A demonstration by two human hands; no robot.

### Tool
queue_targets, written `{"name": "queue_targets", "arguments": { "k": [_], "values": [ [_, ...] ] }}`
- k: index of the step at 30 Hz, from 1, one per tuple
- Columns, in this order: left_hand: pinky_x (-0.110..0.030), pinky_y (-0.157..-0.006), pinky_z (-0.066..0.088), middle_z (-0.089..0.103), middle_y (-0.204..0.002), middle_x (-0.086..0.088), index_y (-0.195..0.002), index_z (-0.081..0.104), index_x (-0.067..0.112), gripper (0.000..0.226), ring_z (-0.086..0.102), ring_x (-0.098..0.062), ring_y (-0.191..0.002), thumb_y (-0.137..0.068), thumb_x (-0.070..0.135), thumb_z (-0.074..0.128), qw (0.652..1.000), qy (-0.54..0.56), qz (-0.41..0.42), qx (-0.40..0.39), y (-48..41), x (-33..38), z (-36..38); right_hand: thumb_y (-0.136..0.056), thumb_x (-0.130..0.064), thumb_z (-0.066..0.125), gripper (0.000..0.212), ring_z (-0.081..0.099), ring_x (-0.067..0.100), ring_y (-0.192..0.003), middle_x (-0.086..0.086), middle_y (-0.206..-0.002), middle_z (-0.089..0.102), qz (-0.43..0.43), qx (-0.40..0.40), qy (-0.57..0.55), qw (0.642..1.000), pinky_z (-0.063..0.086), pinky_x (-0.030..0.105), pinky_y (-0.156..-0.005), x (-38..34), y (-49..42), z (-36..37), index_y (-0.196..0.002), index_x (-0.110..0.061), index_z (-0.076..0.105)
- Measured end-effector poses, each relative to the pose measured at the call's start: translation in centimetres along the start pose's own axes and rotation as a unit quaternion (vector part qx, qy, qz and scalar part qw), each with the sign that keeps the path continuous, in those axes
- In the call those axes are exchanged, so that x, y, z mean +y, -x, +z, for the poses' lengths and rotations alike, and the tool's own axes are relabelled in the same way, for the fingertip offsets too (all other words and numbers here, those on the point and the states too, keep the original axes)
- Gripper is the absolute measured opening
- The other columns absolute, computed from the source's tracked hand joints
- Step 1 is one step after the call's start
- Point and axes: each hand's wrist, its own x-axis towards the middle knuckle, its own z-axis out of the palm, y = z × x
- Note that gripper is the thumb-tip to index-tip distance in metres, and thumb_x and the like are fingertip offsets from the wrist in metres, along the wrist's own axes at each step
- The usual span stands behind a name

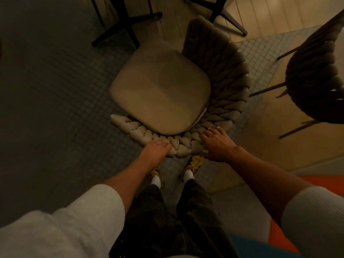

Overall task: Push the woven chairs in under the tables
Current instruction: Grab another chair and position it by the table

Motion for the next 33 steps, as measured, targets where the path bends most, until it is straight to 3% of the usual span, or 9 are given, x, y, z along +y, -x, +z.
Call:
{"name": "queue_targets", "arguments": {
  "k": [6,9,14,18,20,26,31,33],
  "values": [
    [-0.040,-0.104,0.042,0.054,-0.148,-0.007,-0.153,0.040,0.019,0.077,0.051,-0.030,-0.131,-0.083,0.016,0.071,1.000,0.025,0.008,0.010,3.1,-4.3,1.3,-0.090,-0.051,0.065,0.077,0.031,0.030,-0.150,0.009,-0.157,0.042,-0.010,-0.014,-0.006,1.000,0.016,0.054,-0.125,-3.6,-1.0,-0.1,-0.154,-0.016,0.039],
    [-0.040,-0.106,0.042,0.056,-0.146,-0.011,-0.150,0.047,0.016,0.069,0.052,-0.031,-0.132,-0.084,0.007,0.067,0.999,0.037,0.001,0.019,5.4,-6.7,1.5,-0.089,-0.049,0.067,0.076,0.033,0.029,-0.148,0.008,-0.154,0.044,-0.028,-0.016,-0.009,0.999,0.016,0.052,-0.125,-6.0,-1.5,0.2,-0.152,-0.016,0.041],
    [-0.038,-0.087,0.056,0.074,-0.112,-0.009,-0.126,0.070,0.015,0.073,0.070,-0.030,-0.102,-0.056,-0.004,0.081,0.998,0.017,0.025,0.063,9.1,-11.7,3.2,-0.090,-0.045,0.069,0.080,0.033,0.030,-0.148,0.010,-0.157,0.041,-0.058,-0.013,-0.010,0.998,0.017,0.051,-0.125,-10.4,-2.4,-0.2,-0.155,-0.014,0.036],
    [-0.036,-0.085,0.055,0.076,-0.109,-0.007,-0.122,0.073,0.017,0.072,0.072,-0.027,-0.099,-0.054,-0.006,0.083,0.997,0.002,0.022,0.078,12.0,-14.5,3.7,-0.090,-0.044,0.067,0.075,0.036,0.031,-0.147,0.009,-0.157,0.042,-0.062,-0.016,-0.013,0.998,0.019,0.054,-0.124,-12.7,-3.3,-0.4,-0.153,-0.018,0.039],
    [-0.035,-0.087,0.054,0.076,-0.110,-0.005,-0.122,0.073,0.020,0.074,0.071,-0.026,-0.100,-0.053,-0.005,0.082,0.997,-0.023,0.011,0.066,13.2,-16.0,3.8,-0.089,-0.042,0.068,0.076,0.034,0.031,-0.148,0.008,-0.158,0.041,-0.072,-0.020,-0.018,0.997,0.018,0.056,-0.124,-13.6,-3.7,-0.6,-0.155,-0.021,0.036],
    [-0.037,-0.105,0.042,0.066,-0.135,0.000,-0.139,0.062,0.026,0.066,0.059,-0.027,-0.122,-0.078,0.001,0.066,0.998,-0.043,-0.008,0.048,14.9,-19.7,3.6,-0.091,-0.041,0.068,0.082,0.032,0.030,-0.149,0.007,-0.160,0.039,-0.098,-0.011,-0.014,0.995,0.017,0.056,-0.125,-16.0,-4.8,-1.2,-0.160,-0.021,0.029],
    [-0.041,-0.103,0.043,0.072,-0.122,-0.005,-0.127,0.071,0.022,0.066,0.063,-0.032,-0.114,-0.064,-0.001,0.074,0.997,-0.064,-0.040,0.032,16.5,-22.1,4.2,-0.092,-0.042,0.067,0.079,0.033,0.030,-0.149,0.008,-0.160,0.039,-0.087,-0.002,0.004,0.996,0.017,0.053,-0.125,-16.7,-5.7,-1.8,-0.158,-0.018,0.031],
    [-0.044,-0.110,0.039,0.072,-0.123,-0.006,-0.126,0.072,0.020,0.063,0.061,-0.034,-0.119,-0.066,-0.001,0.074,0.996,-0.060,-0.065,0.019,16.5,-22.0,4.6,-0.091,-0.042,0.067,0.081,0.031,0.030,-0.150,0.009,-0.161,0.037,-0.074,-0.008,0.009,0.997,0.017,0.053,-0.125,-15.9,-6.0,-2.0,-0.159,-0.018,0.029]
  ]
}}
